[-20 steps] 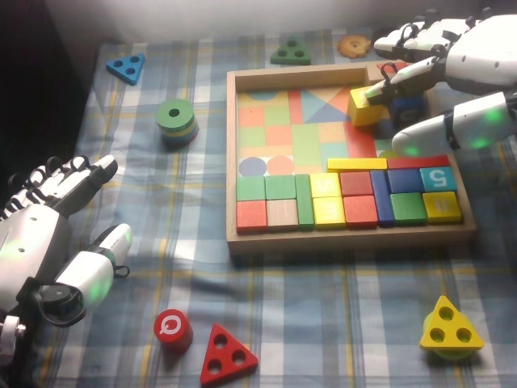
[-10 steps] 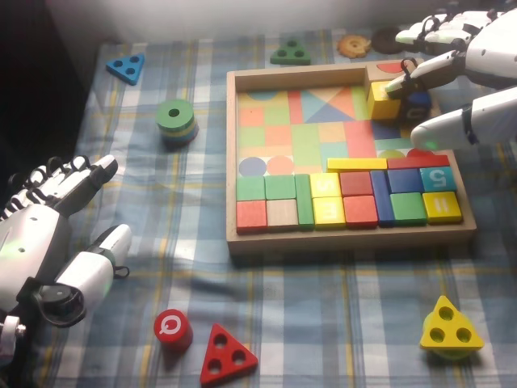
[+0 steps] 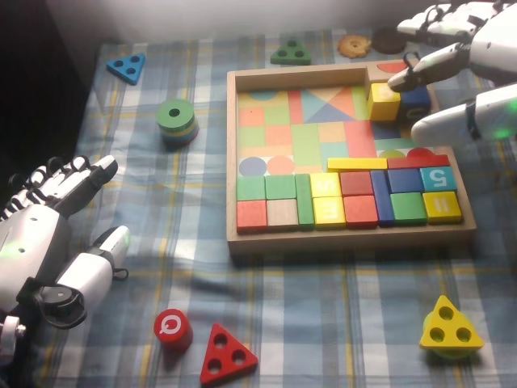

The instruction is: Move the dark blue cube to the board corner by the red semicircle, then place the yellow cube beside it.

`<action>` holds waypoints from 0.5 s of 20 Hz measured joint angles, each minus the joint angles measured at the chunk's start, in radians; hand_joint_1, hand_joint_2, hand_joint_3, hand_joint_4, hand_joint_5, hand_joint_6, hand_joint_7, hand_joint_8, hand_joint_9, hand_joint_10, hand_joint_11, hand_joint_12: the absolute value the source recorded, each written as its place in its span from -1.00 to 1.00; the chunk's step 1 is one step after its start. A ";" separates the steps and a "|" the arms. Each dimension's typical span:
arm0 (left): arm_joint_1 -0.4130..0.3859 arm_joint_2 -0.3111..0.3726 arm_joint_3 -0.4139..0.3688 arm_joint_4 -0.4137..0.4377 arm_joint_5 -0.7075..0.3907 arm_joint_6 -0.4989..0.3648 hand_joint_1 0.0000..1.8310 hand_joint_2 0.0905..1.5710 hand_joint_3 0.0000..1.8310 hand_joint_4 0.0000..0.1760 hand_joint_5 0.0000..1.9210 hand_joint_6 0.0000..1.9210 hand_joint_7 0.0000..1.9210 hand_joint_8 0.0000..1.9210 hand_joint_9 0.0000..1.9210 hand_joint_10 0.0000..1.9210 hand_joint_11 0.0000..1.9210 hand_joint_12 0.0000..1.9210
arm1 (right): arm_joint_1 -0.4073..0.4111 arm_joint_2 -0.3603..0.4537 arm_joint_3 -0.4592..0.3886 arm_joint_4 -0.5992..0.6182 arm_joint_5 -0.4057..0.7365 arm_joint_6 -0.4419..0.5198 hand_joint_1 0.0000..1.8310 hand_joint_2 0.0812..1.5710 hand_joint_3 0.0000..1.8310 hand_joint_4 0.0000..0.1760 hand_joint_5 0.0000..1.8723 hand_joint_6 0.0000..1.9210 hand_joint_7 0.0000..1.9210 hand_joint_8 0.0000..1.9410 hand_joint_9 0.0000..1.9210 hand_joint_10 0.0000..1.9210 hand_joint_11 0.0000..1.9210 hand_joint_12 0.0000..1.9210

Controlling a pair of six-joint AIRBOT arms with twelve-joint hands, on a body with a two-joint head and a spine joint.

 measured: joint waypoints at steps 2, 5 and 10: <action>0.000 0.000 0.000 0.001 0.001 0.000 -0.38 0.76 -1.00 -0.17 -0.68 -1.00 -0.82 -1.00 -0.86 -1.00 -1.00 -1.00 | 0.004 0.003 0.000 0.008 0.005 0.000 -1.00 0.21 -1.00 0.63 -0.46 -0.99 -1.00 -1.00 -1.00 -1.00 -1.00 -1.00; 0.000 0.000 0.000 0.000 0.003 0.000 -0.32 0.75 -1.00 -0.32 -0.66 -1.00 -0.83 -1.00 -0.87 -1.00 -1.00 -1.00 | 0.004 0.004 0.000 0.010 0.007 0.000 -1.00 0.22 -1.00 0.92 -0.46 -1.00 -1.00 -1.00 -1.00 -1.00 -1.00 -1.00; 0.000 0.000 0.000 0.001 0.002 0.000 -0.35 0.75 -1.00 -0.27 -0.66 -1.00 -0.81 -0.99 -0.85 -0.99 -1.00 -1.00 | -0.004 0.092 -0.097 0.171 0.069 -0.140 -1.00 0.28 -0.98 -0.17 -0.56 -1.00 -1.00 -1.00 -1.00 -1.00 -1.00 -1.00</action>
